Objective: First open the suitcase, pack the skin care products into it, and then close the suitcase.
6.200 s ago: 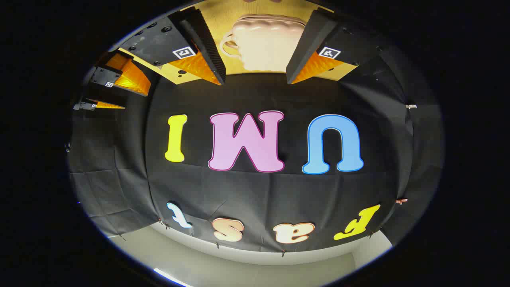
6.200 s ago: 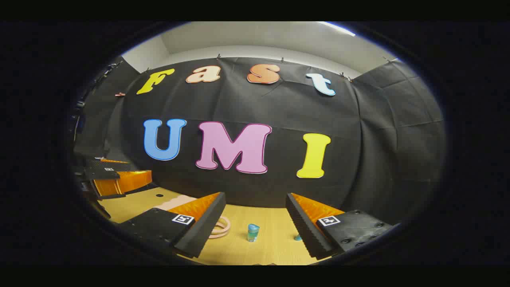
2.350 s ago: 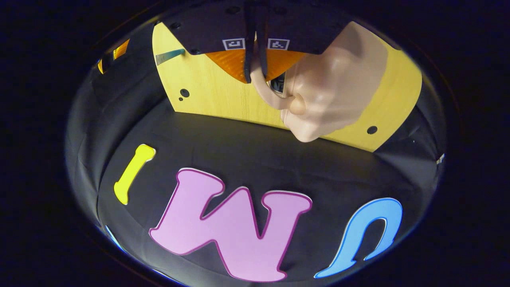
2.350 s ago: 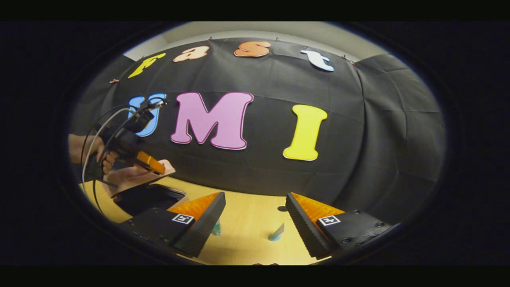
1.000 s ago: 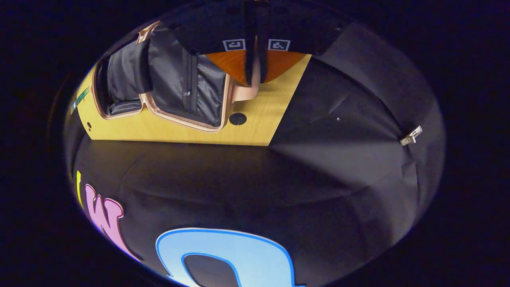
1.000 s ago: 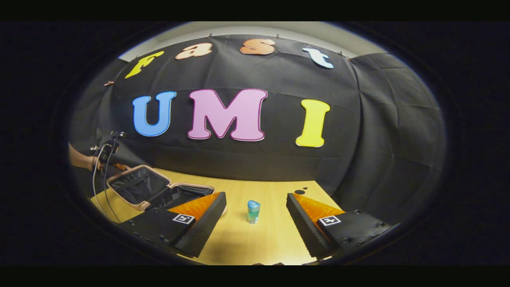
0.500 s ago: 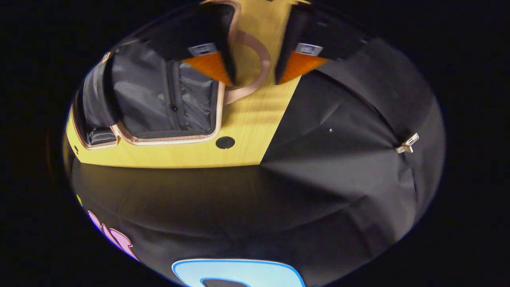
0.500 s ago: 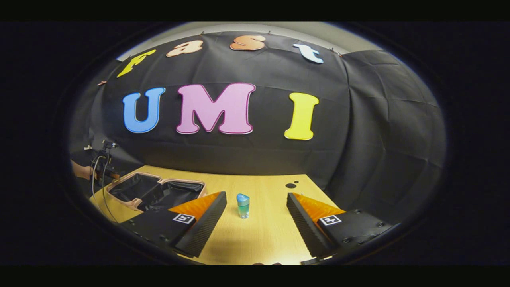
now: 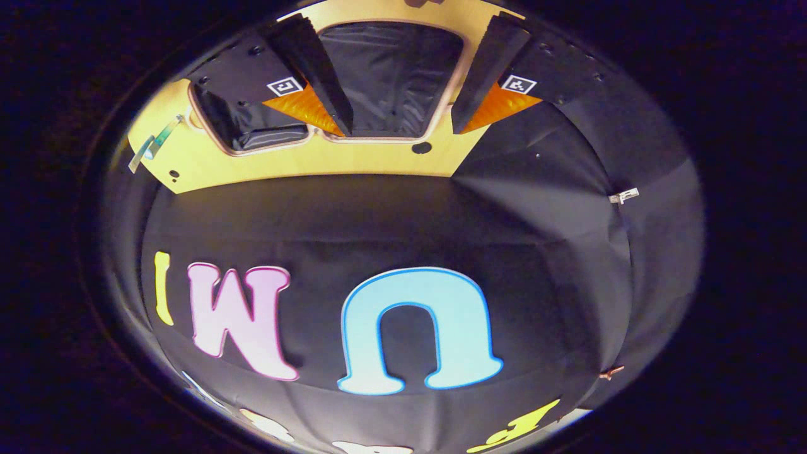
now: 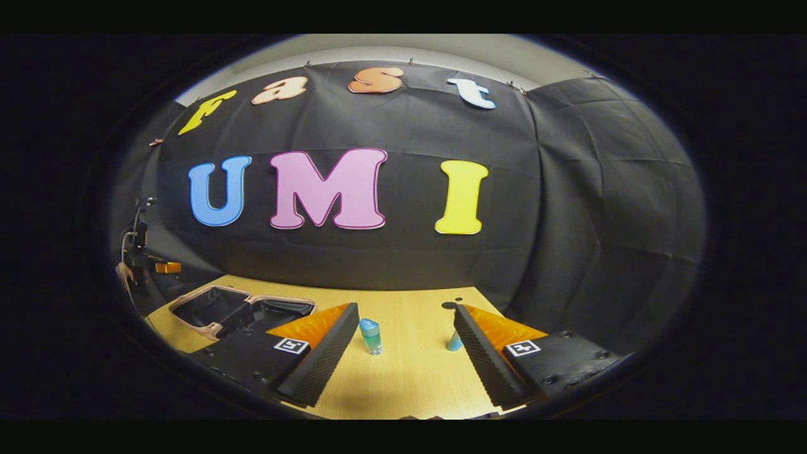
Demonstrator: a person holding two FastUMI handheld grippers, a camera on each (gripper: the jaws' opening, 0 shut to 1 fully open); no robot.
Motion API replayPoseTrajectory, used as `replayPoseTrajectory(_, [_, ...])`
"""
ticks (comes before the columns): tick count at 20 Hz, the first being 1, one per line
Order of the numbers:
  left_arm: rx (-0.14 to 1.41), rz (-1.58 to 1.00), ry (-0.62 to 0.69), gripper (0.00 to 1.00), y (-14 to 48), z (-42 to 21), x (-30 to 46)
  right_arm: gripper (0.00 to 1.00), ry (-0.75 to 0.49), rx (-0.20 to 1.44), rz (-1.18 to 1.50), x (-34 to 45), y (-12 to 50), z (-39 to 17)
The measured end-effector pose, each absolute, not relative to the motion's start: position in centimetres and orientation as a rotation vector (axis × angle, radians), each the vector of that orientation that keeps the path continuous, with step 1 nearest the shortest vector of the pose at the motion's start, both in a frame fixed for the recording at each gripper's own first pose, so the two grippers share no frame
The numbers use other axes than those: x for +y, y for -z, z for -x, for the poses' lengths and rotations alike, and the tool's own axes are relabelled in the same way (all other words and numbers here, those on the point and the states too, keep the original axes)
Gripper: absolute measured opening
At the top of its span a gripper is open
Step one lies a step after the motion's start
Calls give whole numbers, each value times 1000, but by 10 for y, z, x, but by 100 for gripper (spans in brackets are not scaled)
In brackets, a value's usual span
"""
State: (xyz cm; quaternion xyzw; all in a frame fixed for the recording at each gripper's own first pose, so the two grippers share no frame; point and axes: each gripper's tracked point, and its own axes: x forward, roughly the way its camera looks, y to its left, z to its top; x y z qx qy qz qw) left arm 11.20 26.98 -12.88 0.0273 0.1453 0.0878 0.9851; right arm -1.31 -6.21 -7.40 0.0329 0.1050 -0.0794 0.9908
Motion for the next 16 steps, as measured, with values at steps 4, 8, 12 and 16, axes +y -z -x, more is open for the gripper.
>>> replayPoseTrajectory(4, [217,-95,-55,98,114,-76,160,97,178,196,-69,-85,70,25])
replayPoseTrajectory(8, [241,-28,27,98,140,-49,43,96,236,204,-107,-117,77,36])
replayPoseTrajectory(12, [323,23,153,98,183,-46,-59,97,245,239,-123,-137,100,39])
replayPoseTrajectory(16, [352,-13,254,98,214,-79,-134,97,235,268,-96,-160,124,31])
